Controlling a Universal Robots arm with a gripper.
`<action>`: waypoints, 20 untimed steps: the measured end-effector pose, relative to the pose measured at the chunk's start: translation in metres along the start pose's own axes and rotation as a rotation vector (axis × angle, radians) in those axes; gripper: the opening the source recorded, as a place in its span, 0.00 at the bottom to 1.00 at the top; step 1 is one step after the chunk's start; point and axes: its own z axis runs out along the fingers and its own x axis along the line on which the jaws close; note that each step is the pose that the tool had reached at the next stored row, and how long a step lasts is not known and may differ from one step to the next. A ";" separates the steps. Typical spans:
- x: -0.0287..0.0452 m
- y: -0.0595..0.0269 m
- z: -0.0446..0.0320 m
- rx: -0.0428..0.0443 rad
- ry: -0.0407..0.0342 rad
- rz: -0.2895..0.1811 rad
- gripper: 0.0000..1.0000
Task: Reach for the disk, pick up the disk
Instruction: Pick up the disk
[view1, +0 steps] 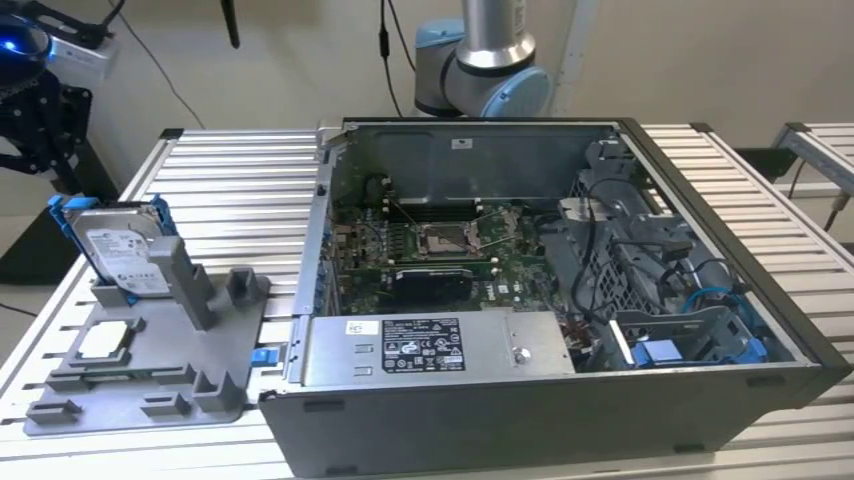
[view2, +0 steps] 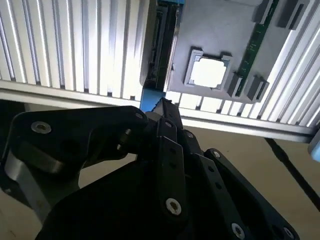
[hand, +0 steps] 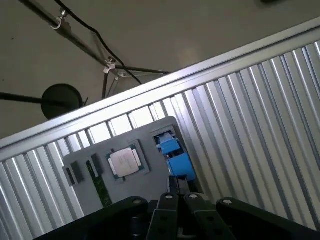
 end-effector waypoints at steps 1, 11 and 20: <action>0.0000 0.0000 0.0001 0.0001 0.0006 -0.018 0.00; 0.0000 -0.0001 0.0019 0.0083 0.0031 -0.201 0.00; -0.0003 0.0000 0.0032 0.0133 0.0036 -0.273 0.00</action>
